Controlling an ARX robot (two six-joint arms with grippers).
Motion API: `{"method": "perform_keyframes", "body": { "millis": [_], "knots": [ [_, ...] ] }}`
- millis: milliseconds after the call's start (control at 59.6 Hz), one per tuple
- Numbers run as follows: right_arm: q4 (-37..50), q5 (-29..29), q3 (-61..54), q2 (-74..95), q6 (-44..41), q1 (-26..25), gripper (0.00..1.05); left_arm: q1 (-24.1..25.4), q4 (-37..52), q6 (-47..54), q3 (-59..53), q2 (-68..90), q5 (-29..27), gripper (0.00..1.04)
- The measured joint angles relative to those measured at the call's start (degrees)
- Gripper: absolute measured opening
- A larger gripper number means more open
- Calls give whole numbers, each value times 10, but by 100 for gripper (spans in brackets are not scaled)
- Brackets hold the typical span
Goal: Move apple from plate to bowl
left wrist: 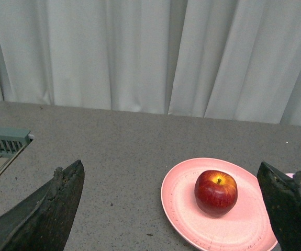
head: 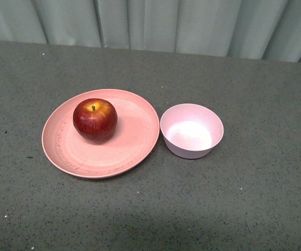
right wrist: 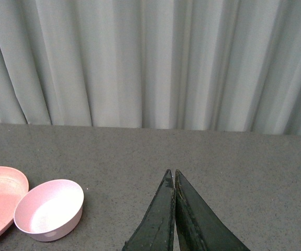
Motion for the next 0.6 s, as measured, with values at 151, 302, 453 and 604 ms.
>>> {"method": "perform_keyframes", "body": {
  "millis": [151,302,453,604],
  "knots": [
    [0,0,0,0,0,0,16,0,0,0,0,0,0,98],
    [0,0,0,-1,0,0,52,0,0,0,0,0,0,98],
    [0,0,0,-1,0,0,87,0,0,0,0,0,0,98],
    [0,0,0,-1,0,0,95,-4,-6,-2,1,4,-14,98]
  ]
}}
